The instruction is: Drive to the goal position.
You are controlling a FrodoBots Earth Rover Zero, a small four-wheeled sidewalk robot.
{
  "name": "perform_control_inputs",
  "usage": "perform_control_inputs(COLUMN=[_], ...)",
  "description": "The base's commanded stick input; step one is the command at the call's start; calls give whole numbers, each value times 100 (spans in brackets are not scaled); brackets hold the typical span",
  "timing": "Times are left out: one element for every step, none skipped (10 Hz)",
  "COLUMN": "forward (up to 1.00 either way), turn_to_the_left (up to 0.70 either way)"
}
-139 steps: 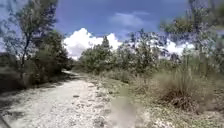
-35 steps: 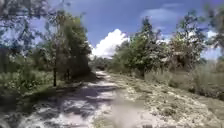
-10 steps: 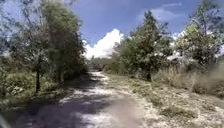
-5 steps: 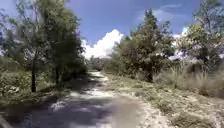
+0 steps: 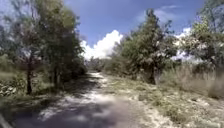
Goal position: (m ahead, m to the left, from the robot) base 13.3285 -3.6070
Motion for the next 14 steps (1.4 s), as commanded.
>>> perform_control_inputs(forward=[50,50,50,50,50,50,50,50,50,50,50,50,50,50], turn_to_the_left=[0,0,0,0,0,0,6,34,47,0,0,0,0,0])
